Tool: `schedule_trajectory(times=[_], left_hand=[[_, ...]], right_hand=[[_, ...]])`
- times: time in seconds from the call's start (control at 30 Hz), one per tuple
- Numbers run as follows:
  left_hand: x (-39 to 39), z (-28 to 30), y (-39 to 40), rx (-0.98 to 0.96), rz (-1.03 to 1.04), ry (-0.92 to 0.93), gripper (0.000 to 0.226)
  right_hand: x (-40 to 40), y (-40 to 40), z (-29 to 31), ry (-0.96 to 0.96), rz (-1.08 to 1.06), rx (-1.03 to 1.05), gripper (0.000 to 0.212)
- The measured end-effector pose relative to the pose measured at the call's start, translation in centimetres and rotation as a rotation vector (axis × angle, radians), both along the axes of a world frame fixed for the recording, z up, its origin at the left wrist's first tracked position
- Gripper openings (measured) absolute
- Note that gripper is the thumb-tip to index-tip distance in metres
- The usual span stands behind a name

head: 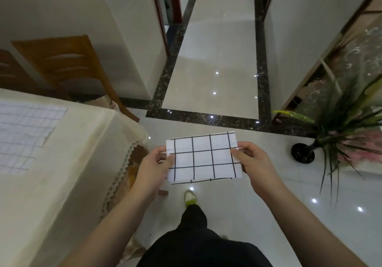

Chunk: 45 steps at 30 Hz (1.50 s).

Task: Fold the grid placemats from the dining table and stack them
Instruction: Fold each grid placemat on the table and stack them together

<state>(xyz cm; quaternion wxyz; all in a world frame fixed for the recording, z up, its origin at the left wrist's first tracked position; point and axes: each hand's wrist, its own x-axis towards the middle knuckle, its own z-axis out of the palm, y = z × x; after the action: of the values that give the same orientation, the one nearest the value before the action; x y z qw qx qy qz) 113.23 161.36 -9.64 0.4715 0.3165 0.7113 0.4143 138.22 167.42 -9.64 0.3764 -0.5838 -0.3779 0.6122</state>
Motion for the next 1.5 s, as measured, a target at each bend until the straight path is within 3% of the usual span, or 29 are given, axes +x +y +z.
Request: schedule_trajectory(times=[0.4, 0.77, 1.2, 1.5], left_hand=[[-10.4, -1.1, 11.5, 0.033, 0.171, -0.069, 0.023], [-15.0, -2.0, 18.6, 0.044, 0.32, -0.056, 0.018], [-18.3, -4.2, 25.9, -0.068, 0.73, -0.049, 0.016], [-20.0, -4.4, 27.0, -0.065, 1.037, -0.1, 0.016]], right_hand=[[-10.8, 14.3, 1.1, -0.117, 0.217, 0.022, 0.021], [-17.3, 24.4, 0.6, -0.113, 0.371, -0.05, 0.017], [-28.0, 41.0, -3.0, -0.192, 0.845, -0.028, 0.014], [-36.5, 45.3, -4.3, -0.186, 1.093, -0.045, 0.019]])
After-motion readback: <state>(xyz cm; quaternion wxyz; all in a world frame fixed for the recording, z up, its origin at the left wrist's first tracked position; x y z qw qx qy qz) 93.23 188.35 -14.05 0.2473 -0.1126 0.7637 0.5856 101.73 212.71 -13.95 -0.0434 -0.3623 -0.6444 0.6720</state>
